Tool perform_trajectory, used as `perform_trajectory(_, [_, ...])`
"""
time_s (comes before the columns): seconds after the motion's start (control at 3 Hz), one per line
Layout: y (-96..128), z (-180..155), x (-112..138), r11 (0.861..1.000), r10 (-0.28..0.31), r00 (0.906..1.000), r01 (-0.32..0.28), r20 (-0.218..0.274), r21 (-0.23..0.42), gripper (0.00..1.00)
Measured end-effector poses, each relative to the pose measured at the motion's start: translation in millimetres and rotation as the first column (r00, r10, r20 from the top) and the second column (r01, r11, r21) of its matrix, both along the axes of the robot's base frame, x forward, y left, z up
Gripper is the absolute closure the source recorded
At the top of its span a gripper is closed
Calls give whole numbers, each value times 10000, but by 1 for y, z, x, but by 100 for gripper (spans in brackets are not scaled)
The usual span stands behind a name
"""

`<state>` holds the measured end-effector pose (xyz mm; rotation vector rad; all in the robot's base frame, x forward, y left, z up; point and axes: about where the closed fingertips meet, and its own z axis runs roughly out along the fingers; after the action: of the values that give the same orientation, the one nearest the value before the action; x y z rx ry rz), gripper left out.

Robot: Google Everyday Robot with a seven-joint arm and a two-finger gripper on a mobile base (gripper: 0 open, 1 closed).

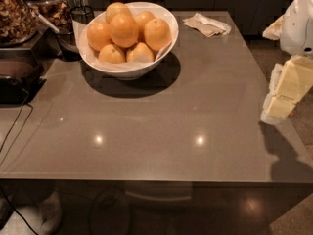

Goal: Pick orange from white bowl

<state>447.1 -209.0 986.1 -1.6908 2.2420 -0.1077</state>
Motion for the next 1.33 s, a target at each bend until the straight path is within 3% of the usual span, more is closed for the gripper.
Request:
perform_trajectory(0.33, [31, 14, 64, 9978, -656, 9971, 653, -398, -98, 0])
perform_trajectory(0.67, [31, 14, 64, 9978, -656, 9971, 653, -398, -98, 0])
perform_trajectory(1.0, [46, 24, 88, 9981, -520, 9986, 524, -130, 317, 0])
perform_trajectory(1.33, [72, 33, 127, 9977, -156, 9999, 160, -69, 664, 0])
